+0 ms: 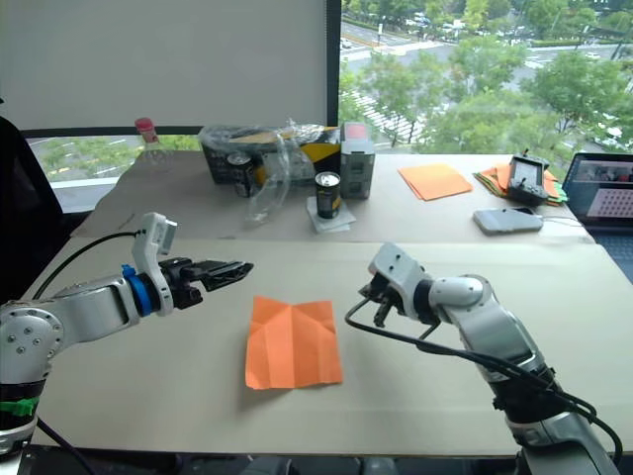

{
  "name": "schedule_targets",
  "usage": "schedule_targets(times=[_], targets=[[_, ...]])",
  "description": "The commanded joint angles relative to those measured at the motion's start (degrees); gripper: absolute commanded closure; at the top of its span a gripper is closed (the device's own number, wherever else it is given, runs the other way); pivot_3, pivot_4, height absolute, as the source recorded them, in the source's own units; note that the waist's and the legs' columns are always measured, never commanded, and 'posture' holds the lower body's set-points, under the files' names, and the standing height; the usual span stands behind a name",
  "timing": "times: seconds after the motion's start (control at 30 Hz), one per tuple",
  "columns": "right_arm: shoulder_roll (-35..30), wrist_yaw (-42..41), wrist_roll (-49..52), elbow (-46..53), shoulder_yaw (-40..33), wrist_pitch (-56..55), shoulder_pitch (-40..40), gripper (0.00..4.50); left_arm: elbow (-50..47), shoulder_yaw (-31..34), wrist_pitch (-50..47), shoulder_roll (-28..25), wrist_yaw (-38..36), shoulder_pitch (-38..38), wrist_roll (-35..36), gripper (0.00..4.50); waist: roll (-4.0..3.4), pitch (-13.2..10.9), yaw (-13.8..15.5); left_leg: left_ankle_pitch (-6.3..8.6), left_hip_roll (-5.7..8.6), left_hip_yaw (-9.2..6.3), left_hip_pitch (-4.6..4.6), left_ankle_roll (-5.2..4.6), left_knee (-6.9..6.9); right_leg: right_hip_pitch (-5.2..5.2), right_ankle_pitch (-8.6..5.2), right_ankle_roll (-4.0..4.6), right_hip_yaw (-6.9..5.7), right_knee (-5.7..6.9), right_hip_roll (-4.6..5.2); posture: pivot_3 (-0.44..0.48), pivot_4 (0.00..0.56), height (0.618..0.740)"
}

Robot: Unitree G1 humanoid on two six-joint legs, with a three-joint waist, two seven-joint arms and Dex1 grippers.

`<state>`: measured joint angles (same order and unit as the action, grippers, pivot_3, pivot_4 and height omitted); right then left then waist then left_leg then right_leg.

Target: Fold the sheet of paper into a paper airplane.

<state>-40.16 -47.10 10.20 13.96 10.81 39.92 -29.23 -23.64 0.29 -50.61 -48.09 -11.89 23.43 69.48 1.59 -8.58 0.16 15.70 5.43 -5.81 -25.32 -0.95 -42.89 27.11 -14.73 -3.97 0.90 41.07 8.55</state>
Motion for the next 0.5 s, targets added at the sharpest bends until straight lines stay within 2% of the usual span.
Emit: schedule_targets(times=[0.03, 0.2, 0.37, 0.47, 0.5], targets=[[-1.2, 0.2, 0.8, 3.2, -3.5, -0.9, 0.2, 4.5, -0.9, -7.6, 5.2, 1.2, -9.7, 0.2, -12.9, 0.01, 0.0, 0.0, 0.0, 0.09, 0.0, -0.01, 0.0, -0.17, 0.0, 0.0, 0.0, 0.0, -0.01, 0.0, -0.01, 0.0, 0.15, 0.67], [-1.7, 0.7, 1.5, 5.4, -5.2, 1.0, 1.6, 4.5, 1.3, -11.3, 6.5, 4.2, -16.6, 0.5, -20.2, 0.01, 0.01, 0.0, -0.2, 0.16, -0.04, -0.04, 0.0, -0.28, 0.0, 0.0, 0.0, 0.0, -0.06, 0.02, -0.04, 0.0, 0.15, 0.67], [-2.0, 1.7, 1.5, 7.6, -6.0, 2.2, 3.0, 4.5, 3.2, -15.6, 10.1, 3.8, -23.3, -1.3, -30.3, 1.51, 0.01, 0.0, -0.3, 0.16, -0.03, -0.05, 0.0, -0.29, 0.0, 0.0, 0.0, 0.0, -0.07, 0.01, -0.04, 0.0, 0.15, 0.67], [-1.7, 2.3, 2.2, 8.6, -6.1, 3.3, 2.9, 4.5, 3.6, -19.6, 16.0, 2.5, -27.2, -2.9, -39.2, 2.6, 0.01, 0.0, -0.3, 0.16, -0.03, -0.05, 0.01, -0.3, 0.0, 0.01, 0.0, 0.0, -0.08, 0.01, -0.04, 0.0, 0.15, 0.67], [-1.3, 2.5, 2.5, 8.8, -6.1, 3.7, 2.8, 4.5, 3.8, -19.6, 16.6, 3.0, -27.4, -3.5, -40.2, 2.9, 0.01, 0.0, -0.3, 0.16, -0.03, -0.05, 0.01, -0.3, 0.01, 0.0, 0.0, 0.0, -0.09, 0.01, -0.04, 0.0, 0.15, 0.67]])
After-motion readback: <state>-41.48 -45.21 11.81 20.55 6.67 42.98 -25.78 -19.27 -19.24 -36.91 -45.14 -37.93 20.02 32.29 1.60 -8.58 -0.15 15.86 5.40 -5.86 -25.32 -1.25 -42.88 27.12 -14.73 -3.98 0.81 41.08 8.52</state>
